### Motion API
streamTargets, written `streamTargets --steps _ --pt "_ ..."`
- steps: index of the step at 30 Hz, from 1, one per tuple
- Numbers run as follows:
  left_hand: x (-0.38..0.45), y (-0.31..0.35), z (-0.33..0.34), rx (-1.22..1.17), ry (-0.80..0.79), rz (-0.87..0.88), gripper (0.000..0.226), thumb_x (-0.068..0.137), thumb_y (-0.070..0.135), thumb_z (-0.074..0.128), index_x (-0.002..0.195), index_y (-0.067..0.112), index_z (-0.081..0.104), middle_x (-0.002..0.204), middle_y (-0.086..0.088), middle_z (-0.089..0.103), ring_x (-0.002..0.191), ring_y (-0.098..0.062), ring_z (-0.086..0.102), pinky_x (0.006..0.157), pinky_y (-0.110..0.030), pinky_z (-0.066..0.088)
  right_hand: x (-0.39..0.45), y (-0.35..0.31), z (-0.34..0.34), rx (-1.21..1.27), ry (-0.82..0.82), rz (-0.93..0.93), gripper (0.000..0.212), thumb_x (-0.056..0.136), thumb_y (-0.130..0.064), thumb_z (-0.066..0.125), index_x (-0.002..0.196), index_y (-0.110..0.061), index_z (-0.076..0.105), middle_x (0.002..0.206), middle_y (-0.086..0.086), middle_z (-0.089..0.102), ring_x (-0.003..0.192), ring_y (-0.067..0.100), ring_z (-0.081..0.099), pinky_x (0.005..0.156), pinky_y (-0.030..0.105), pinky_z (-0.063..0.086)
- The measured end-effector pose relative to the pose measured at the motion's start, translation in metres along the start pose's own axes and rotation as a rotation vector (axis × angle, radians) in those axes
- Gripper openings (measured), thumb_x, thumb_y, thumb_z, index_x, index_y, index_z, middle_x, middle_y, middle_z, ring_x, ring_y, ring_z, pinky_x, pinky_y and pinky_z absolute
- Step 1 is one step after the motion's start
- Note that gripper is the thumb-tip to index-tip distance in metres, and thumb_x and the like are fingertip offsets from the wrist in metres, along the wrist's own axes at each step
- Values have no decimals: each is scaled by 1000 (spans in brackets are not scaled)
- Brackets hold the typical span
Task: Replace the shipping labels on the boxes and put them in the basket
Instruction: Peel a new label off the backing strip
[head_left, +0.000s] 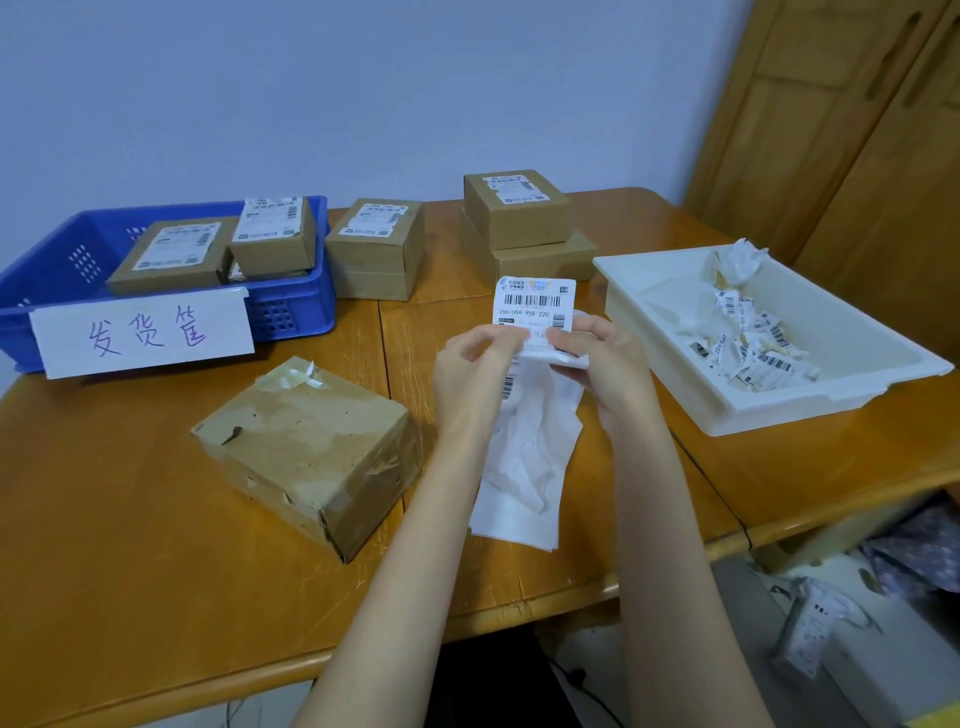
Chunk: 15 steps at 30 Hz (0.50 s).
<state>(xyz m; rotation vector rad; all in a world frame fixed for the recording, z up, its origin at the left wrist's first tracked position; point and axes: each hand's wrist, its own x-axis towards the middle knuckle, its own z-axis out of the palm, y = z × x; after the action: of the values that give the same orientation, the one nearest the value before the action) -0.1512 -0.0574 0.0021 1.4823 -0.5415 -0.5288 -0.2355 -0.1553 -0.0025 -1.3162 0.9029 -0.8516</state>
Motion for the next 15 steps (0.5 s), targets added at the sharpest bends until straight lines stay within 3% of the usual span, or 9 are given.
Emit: streamTargets --steps 2,5,8,11,13,15 --pt "-6 7 -4 -29 -62 12 8 94 32 64 97 30 72 115 10 68 106 -11 59 67 -6 45 0 -6 4 -4 -45 -18 9 87 -9 69 95 -14 68 114 6 69 99 19 69 82 26 58" --pt "-11 22 -16 -51 -140 23 34 88 47 62 118 31 62 129 6 60 116 -14 56 77 -14 43 -1 -13 12 146 -151 32 9 92 -5 61 100 -7 65 106 11 72 92 23 72 78 27 58" --pt "-15 34 -30 -15 -196 24 34 72 58 54 103 46 60 126 11 57 117 -9 54 93 -28 43 -1 -18 25 307 -236 104 24 95 -6 56 117 4 60 106 16 72 91 24 73 73 28 59" --pt "-12 41 -42 2 -79 27 25 88 58 55 101 40 65 118 9 62 108 -6 56 91 -31 42 -6 -26 38 282 -381 152 33 93 -7 59 125 2 59 110 12 72 95 21 71 73 28 59" --pt "-5 42 -53 -10 51 21 20 99 46 49 99 35 66 109 8 67 103 -10 61 89 -34 47 -11 -31 45 201 -523 171 33 92 -6 59 125 -7 59 113 7 72 98 20 71 76 29 59" --pt "1 39 -67 16 162 87 17 99 34 54 110 28 67 106 6 70 101 -16 66 88 -41 55 -14 -32 54 111 -592 158 35 91 -2 59 124 -13 57 112 1 72 97 20 71 74 28 59"
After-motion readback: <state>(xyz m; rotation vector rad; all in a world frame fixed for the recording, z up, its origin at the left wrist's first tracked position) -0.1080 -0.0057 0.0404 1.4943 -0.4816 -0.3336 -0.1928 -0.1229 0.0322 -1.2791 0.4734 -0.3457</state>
